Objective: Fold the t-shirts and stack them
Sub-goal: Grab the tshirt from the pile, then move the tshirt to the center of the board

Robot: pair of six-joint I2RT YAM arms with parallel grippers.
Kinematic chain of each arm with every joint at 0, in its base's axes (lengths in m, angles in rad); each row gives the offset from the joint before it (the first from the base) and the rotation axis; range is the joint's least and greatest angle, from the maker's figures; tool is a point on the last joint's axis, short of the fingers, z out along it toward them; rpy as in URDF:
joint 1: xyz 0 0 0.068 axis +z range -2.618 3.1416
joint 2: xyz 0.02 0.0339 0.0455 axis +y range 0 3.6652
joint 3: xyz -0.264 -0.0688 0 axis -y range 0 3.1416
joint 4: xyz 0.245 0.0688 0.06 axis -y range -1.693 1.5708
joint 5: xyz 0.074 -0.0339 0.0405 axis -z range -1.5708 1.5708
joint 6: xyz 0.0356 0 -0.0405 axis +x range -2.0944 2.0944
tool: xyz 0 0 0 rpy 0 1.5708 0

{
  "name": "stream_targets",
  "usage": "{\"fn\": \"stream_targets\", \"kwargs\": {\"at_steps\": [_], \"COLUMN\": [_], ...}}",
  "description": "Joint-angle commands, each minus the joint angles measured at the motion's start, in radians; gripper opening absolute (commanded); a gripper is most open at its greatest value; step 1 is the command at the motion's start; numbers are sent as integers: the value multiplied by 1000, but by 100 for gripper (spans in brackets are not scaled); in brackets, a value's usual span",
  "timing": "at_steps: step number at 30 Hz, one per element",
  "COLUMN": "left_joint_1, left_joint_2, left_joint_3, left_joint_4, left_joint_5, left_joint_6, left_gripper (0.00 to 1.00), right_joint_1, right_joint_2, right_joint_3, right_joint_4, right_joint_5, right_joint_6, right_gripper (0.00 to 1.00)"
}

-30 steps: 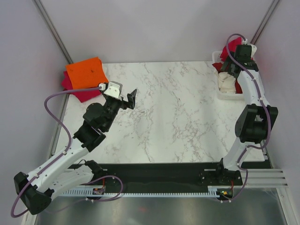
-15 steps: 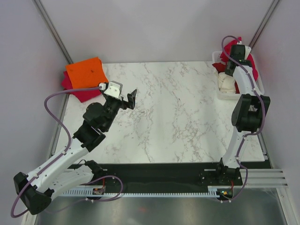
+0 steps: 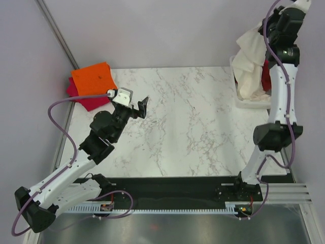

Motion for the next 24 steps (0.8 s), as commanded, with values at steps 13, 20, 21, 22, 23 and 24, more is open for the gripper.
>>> {"fn": "stream_targets", "kwargs": {"at_steps": [13, 20, 21, 22, 23, 24], "left_joint_1": [12, 12, 12, 13, 13, 13], "left_joint_2": [7, 20, 26, 49, 63, 85], "left_joint_3": [57, 60, 60, 67, 76, 90], "left_joint_4": [-7, -13, -13, -28, -42, -64], "left_joint_5": [-16, -17, -19, -11, -2, 13], "left_joint_6": [-20, -35, -45, -58, -95, -115], "left_gripper": [95, 96, 96, 97, 97, 97], "right_joint_1": [22, 47, 56, 67, 91, 105], "right_joint_2": [-718, -931, -949, -966, -997, -1011], "right_joint_3": [-820, -1291, -1309, -1325, -1343, -1349], "right_joint_4": [257, 90, 75, 64, 53, 26], "right_joint_5": [-49, -6, -8, -10, -11, -8], "right_joint_6": [222, 236, 228, 216, 208, 205], "right_gripper": [98, 98, 98, 98, 98, 98]}}
